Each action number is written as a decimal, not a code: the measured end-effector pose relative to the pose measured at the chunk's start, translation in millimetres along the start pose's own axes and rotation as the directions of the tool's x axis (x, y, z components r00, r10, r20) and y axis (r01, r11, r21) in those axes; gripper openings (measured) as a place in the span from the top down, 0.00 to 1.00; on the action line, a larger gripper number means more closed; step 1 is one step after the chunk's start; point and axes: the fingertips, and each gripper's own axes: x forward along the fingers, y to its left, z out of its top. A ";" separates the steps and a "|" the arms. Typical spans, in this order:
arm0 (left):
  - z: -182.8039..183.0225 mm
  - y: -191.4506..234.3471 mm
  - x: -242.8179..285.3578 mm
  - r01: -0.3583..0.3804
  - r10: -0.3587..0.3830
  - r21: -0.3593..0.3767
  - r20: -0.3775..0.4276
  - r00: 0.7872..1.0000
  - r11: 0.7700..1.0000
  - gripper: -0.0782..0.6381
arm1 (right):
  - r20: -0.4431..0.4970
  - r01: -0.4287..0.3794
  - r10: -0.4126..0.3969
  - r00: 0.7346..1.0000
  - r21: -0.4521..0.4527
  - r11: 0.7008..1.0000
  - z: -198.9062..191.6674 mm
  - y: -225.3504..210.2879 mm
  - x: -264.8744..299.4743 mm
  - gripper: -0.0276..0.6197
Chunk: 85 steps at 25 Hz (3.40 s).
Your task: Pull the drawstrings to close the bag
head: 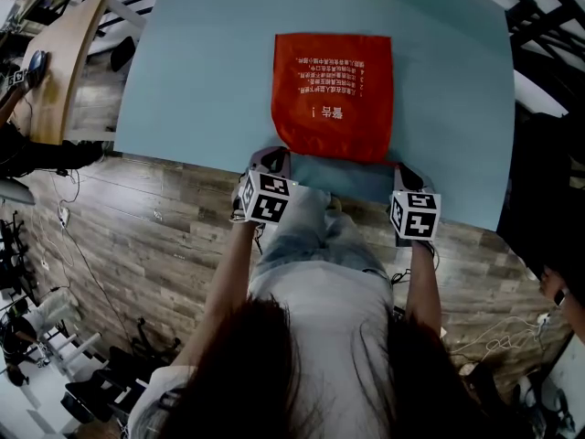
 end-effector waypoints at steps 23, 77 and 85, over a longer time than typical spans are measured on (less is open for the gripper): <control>-6.8 14.3 0.2 -0.022 0.021 -0.024 -0.007 1.000 0.999 0.87 | 0.007 0.005 -0.006 1.000 0.152 0.988 -2.4 -19.1 -1.4 0.92; -15.6 23.7 -6.3 -0.064 0.062 -0.113 -0.022 0.998 0.992 0.87 | 0.012 0.063 -0.067 0.998 0.237 0.970 -20.7 -70.2 -16.8 0.92; -13.0 30.9 -9.1 -0.085 0.084 -0.118 -0.011 0.996 0.989 0.87 | 0.009 0.081 -0.086 0.996 0.247 0.966 -23.4 -79.1 -21.7 0.92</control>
